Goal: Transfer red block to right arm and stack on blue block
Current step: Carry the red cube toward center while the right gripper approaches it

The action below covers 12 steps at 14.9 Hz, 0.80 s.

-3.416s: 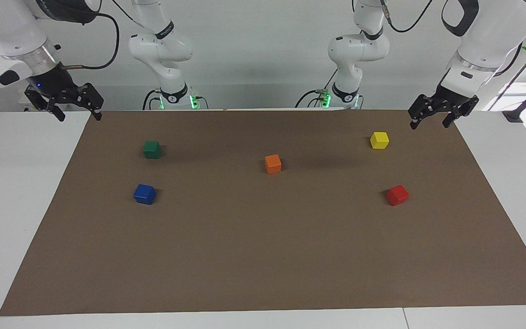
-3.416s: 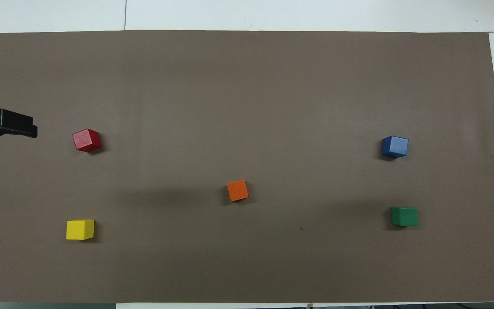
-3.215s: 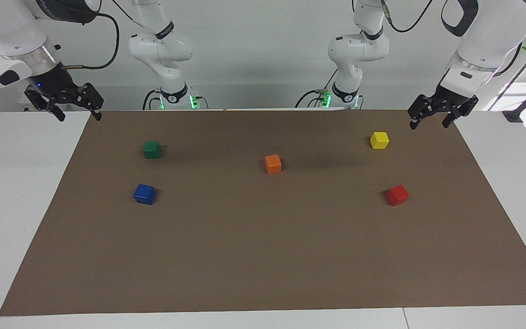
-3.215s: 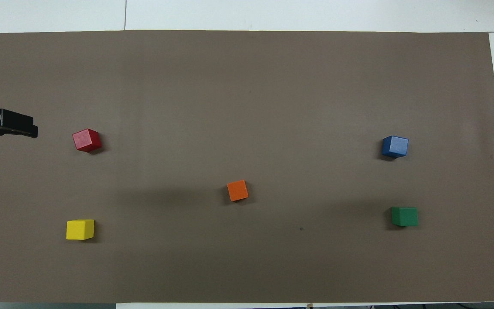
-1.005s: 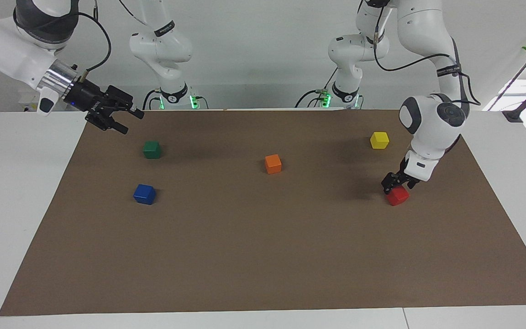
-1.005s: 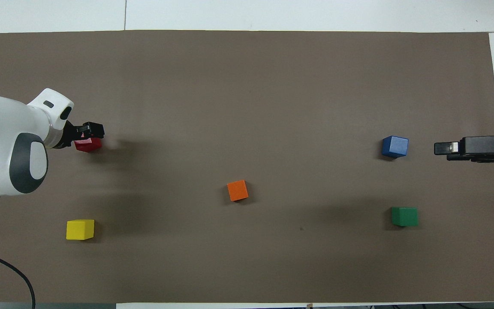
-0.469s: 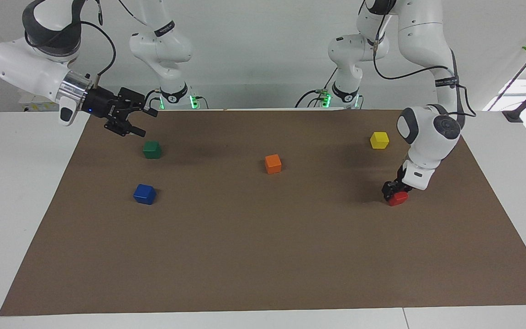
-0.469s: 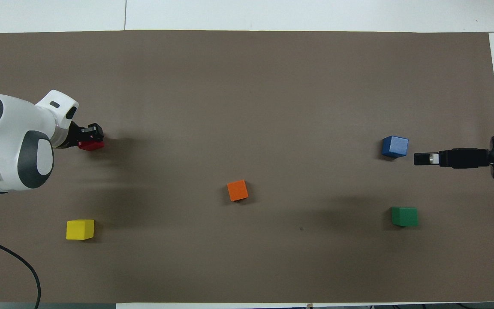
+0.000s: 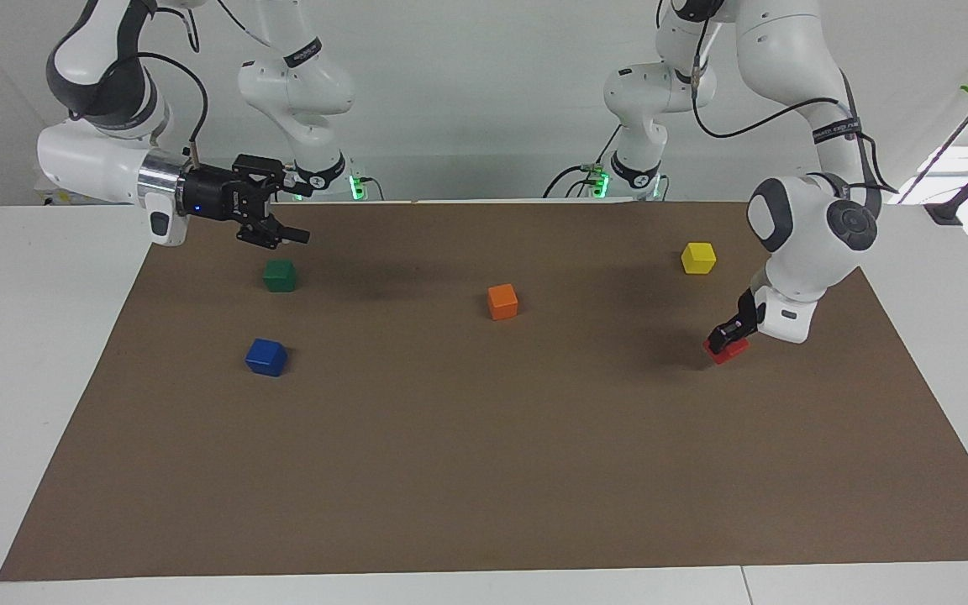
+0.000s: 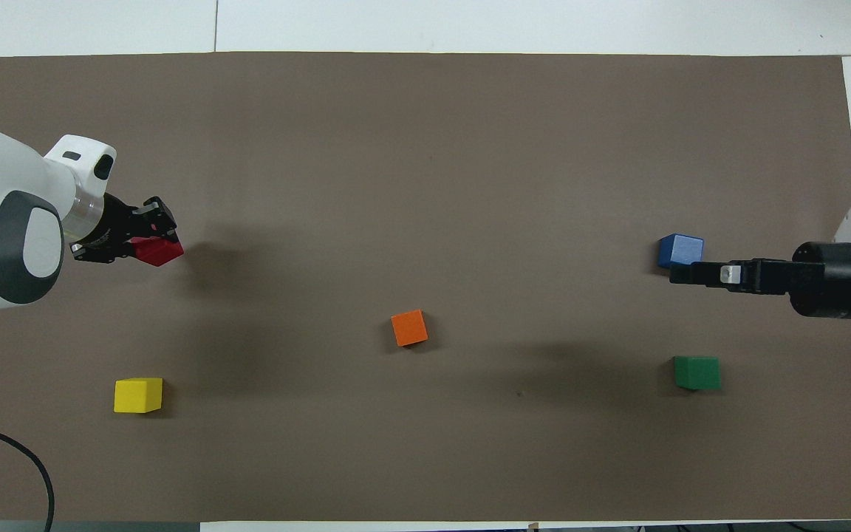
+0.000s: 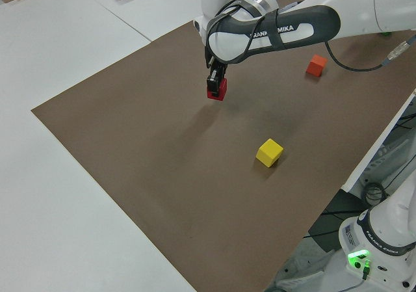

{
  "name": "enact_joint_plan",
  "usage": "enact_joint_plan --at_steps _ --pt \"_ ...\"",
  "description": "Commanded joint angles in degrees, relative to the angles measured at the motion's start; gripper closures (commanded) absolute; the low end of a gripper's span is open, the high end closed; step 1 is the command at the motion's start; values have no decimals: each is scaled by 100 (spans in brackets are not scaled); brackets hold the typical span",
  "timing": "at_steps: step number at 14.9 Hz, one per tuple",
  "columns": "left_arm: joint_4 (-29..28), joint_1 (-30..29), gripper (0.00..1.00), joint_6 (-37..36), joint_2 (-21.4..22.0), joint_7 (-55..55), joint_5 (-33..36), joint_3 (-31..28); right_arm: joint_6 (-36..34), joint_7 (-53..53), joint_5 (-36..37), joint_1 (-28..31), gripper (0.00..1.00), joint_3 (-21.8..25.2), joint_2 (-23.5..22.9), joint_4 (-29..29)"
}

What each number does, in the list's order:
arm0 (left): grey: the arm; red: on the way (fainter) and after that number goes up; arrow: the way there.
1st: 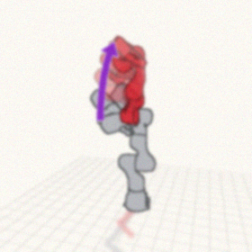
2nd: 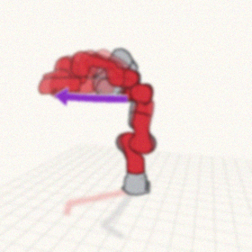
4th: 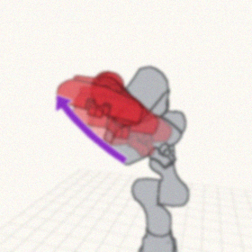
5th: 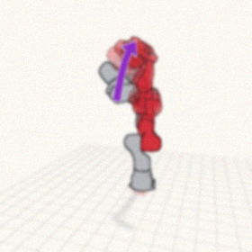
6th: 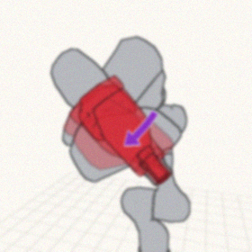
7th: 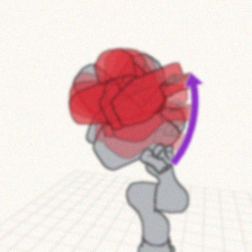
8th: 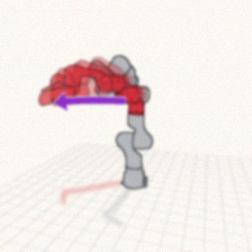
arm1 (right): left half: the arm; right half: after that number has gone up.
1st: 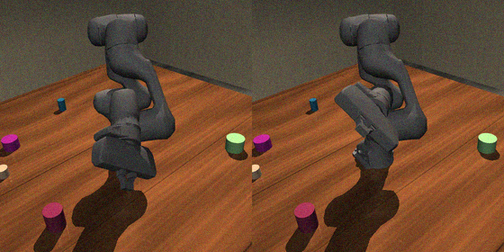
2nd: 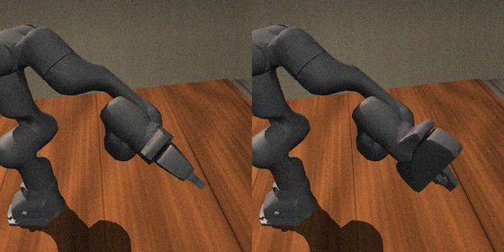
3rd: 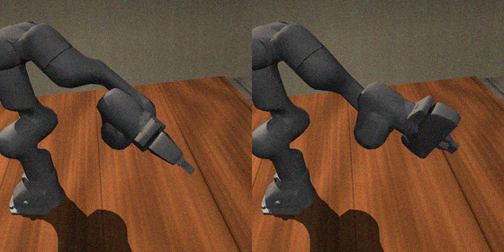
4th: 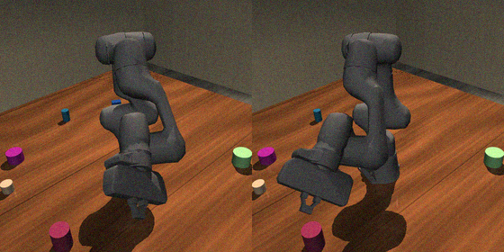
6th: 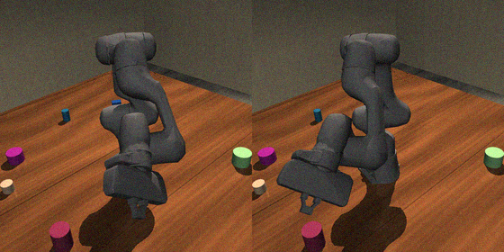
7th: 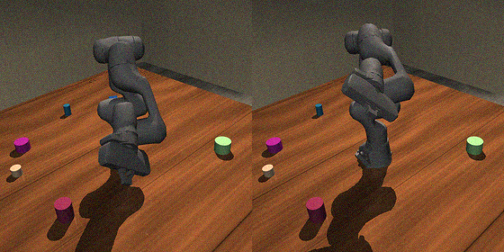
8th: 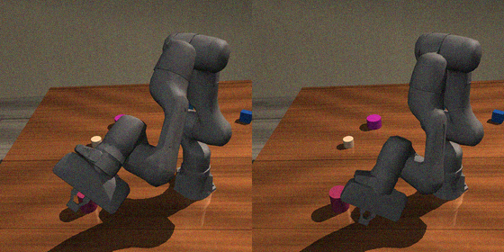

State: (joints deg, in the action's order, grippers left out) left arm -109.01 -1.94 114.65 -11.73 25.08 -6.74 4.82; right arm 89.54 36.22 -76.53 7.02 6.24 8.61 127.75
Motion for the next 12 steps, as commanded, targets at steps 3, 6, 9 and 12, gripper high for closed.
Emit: enact_joint_plan --at_steps 3,6,9,12 --pt "363 606 100 -1304 582 2040 -1510 106 -120 350 -1406 -489 0 0 150 636" --pt "319 914 100 -1551 1083 3122 -2671 203 -129 587 -2180 -938 0 0 141 987" --pt "293 994 100 -1516 1348 4632 -4077 360 -287 615 -2822 -1298 0 0 124 1269" --pt "109 1012 100 -1367 1550 5558 -4931 545 -463 615 -3288 -1588 0 0 89 1488"
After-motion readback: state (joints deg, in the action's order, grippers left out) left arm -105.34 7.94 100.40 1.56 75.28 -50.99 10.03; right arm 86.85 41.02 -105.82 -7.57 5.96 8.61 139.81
